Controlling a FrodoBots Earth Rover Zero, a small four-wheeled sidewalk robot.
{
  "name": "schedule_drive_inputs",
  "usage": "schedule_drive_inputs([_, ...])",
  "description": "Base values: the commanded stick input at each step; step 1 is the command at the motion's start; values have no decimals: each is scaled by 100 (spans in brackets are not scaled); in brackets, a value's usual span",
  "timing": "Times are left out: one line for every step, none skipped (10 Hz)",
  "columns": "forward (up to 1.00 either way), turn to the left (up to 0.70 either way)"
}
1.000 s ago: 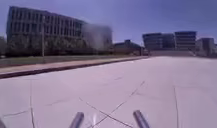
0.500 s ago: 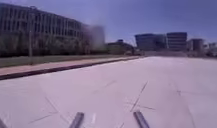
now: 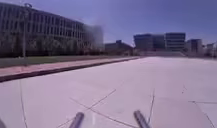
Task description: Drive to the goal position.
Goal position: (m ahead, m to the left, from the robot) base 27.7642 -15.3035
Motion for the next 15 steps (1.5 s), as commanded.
schedule_drive_inputs([100,0])
schedule_drive_inputs([100,0])
schedule_drive_inputs([100,0])
schedule_drive_inputs([100,0])
schedule_drive_inputs([100,0])
schedule_drive_inputs([100,0])
schedule_drive_inputs([100,0])
schedule_drive_inputs([100,0])
schedule_drive_inputs([100,0])
schedule_drive_inputs([100,0])
schedule_drive_inputs([100,0])
schedule_drive_inputs([100,0])
schedule_drive_inputs([100,0])
schedule_drive_inputs([100,0])
schedule_drive_inputs([100,0])
